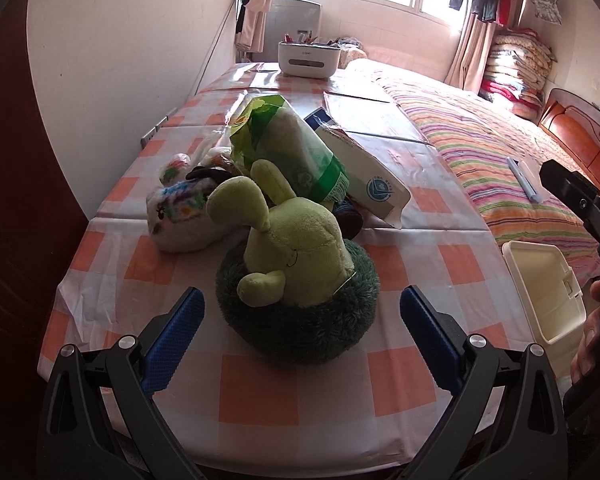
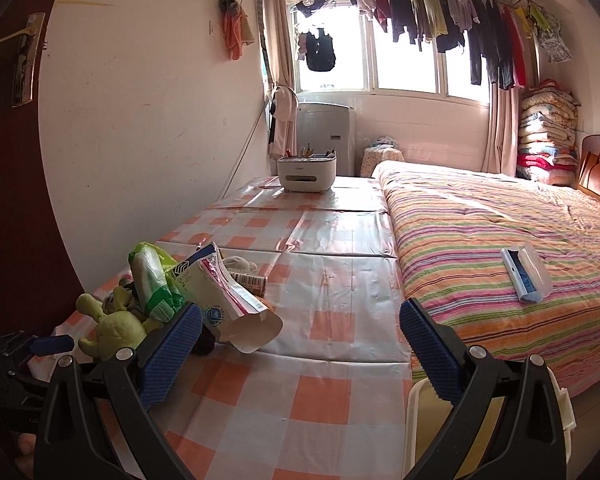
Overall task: Collect trash
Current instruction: 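Close the right gripper on the green plastic bag and lift it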
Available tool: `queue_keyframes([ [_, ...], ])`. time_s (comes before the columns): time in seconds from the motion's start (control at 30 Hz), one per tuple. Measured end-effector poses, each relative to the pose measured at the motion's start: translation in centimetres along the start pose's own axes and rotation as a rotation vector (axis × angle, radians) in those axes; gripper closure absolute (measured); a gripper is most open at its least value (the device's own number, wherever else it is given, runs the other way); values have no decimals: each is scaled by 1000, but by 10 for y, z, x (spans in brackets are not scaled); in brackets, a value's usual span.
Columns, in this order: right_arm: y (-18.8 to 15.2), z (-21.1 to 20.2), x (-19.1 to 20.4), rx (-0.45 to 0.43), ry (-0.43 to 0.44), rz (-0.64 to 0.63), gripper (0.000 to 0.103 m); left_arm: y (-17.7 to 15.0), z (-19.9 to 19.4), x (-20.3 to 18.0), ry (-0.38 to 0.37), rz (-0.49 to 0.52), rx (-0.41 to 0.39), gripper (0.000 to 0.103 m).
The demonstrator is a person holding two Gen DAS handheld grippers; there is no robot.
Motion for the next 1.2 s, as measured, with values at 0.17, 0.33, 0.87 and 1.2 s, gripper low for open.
queue_keyframes([
  [0.17, 4, 26, 15, 37, 74, -48, 6, 1, 5, 12, -16, -28, 21, 6],
  [0.33, 9, 38, 26, 29, 95, -84, 6, 6, 16, 10, -106, -91, 83, 6],
  [0.87, 23, 89, 21, 71, 149, -105, 6, 19, 40, 9, -15, -114, 83, 35],
  [1.2, 18, 112, 63, 138, 306, -208, 6, 12, 29, 20, -74, -98, 69, 48],
])
Point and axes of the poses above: each gripper's, at about its wrist camera, not at the fingertips, and z roughly the way its jaws point, x to its left, y to its top, the point moved 4 cm from there along z, roughly the way its jaws point, and after that the axes turned 6 degrees about -z, right-handed, at the moved point
